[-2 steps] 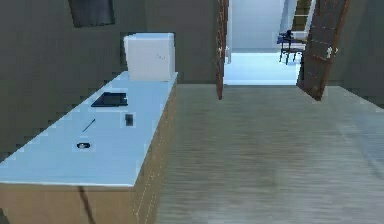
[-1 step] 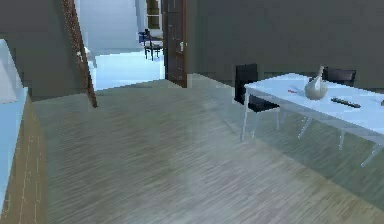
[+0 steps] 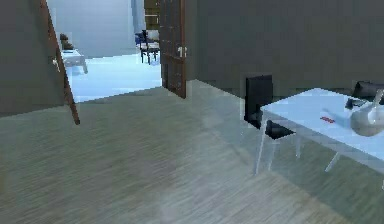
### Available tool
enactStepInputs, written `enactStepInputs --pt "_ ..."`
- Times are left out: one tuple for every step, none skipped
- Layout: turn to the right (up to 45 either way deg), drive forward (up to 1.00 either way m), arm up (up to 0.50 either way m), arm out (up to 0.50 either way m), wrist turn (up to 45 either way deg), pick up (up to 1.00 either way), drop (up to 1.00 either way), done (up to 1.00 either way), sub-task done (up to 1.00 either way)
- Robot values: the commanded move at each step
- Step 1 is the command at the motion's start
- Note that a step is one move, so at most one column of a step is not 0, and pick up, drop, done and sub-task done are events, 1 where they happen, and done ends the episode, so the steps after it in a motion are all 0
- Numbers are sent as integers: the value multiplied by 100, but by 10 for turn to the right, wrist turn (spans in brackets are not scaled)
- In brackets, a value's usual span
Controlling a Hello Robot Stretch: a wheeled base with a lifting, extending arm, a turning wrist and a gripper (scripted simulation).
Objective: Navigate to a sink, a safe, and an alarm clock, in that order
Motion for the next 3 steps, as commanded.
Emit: enactStepInputs --pt "-300 0 0 0 0 0 0 0 0" --pt "0 100 0 0 0 0 0 0 0" --pt "-150 0 0 0 0 0 0 0 0"
